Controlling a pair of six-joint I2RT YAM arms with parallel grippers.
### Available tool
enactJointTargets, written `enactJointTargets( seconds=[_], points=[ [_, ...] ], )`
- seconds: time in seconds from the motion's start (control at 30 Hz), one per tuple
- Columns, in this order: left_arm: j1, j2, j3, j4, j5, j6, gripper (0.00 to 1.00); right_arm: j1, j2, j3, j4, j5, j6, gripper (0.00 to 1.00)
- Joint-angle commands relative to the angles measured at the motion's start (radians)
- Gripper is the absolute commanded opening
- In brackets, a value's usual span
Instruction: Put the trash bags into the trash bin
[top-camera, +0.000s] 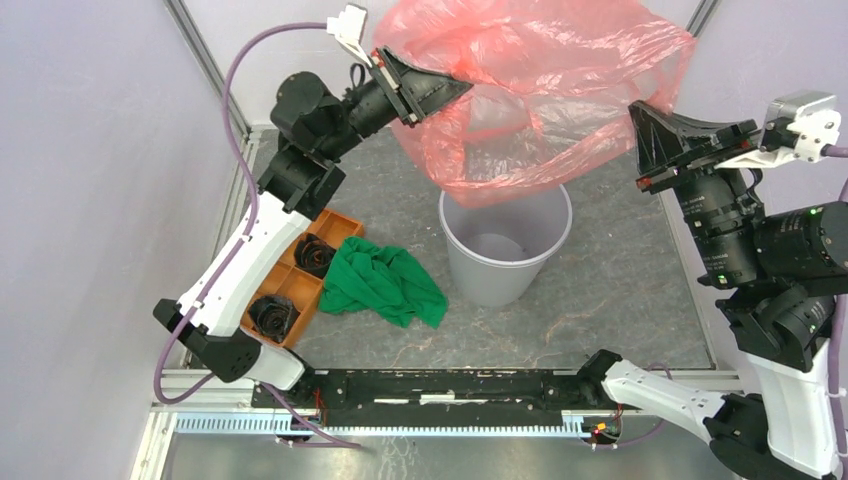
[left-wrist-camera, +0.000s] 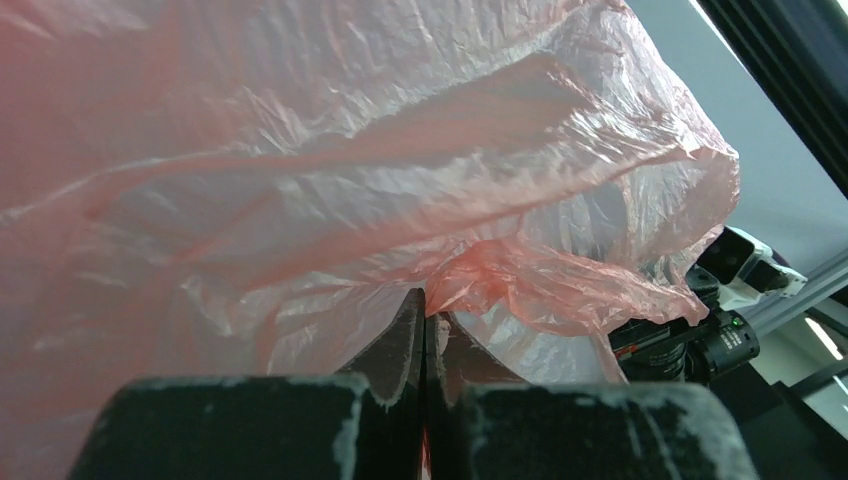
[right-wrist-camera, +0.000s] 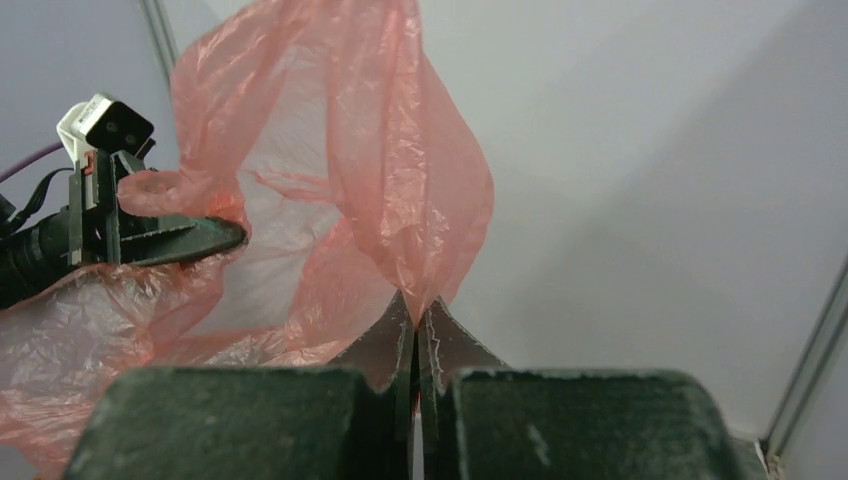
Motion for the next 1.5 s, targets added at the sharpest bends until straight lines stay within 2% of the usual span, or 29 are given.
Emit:
enactJointTargets(
  seconds=[0.0,0.17,0.33,0.6,0.77,1.0,1.1,1.27,1.47],
  points=[
    [-0.018,-0.071,-0.090,0.106,0.022,-0.082,0.02,-0.001,-0.048,0.016,-0.024,0.065,-0.032,0.01],
    [-0.021,-0.123,-0.158,0.087,-0.008,-0.067,0.02,-0.001,-0.061,0.017,-0.025,0.047,-0.028,0.01],
    [-0.020,-0.133,-0.152,0.001,-0.037,-0.020,0.02,-0.001,-0.033,0.022,-0.020,0.037,-0.036,0.01],
    [0.009,-0.206,-0.161,-0.235,-0.265,0.102,0.02,0.000,0.044,0.000,-0.022,-0.017,-0.038,0.01],
    [0.034,-0.207,-0.191,-0.297,-0.280,0.139,0.02,0.000,0.056,-0.111,0.038,-0.148,0.000,0.01],
    [0.091,-0.268,-0.305,-0.318,-0.295,0.145,0.02,0.000,0.155,-0.115,0.063,-0.420,0.117,0.03],
    [0.096,-0.257,-0.358,-0.308,-0.235,0.132,0.02,-0.001,0.181,-0.153,0.053,-0.386,0.119,0.04],
    [0.097,-0.237,-0.385,-0.271,-0.172,0.132,0.02,0.000,0.181,-0.297,0.076,-0.235,0.074,0.15],
    [0.096,-0.199,-0.377,-0.214,-0.149,0.106,0.02,-0.001,0.213,-0.239,-0.012,-0.230,0.048,0.22]
  ],
)
